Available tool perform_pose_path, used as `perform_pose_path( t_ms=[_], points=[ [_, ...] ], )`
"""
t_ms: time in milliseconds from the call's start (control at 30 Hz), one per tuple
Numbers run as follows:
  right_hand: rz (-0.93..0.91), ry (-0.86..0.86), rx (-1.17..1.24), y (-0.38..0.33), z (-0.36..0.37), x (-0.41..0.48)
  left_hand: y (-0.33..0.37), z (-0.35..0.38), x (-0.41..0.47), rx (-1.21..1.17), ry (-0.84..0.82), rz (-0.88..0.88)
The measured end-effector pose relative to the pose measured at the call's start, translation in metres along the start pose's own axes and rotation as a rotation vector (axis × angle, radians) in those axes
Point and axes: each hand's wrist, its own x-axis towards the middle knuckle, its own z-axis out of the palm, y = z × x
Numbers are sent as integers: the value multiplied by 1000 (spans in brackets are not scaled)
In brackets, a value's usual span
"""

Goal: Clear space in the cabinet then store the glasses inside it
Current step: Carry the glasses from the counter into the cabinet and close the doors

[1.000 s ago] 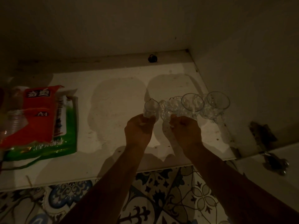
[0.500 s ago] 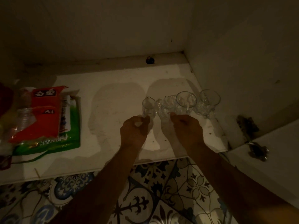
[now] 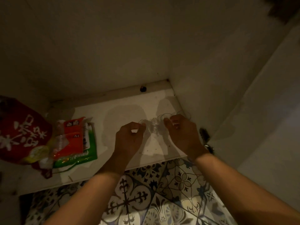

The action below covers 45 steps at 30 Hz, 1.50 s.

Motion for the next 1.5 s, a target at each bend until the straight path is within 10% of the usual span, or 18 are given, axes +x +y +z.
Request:
perform_pose_path(
  t_ms=[500,867,1500],
  points=[
    [-29,-86,-307,-204,-238,-110,274,-98,-165,288,-180,145],
    [-248,-127,-269,-428,-376,-190,468,-271,-274,274,37,202],
    [-475,-242,-97,-696,-306,-237,523,-559,-294,28,305,130]
  ],
)
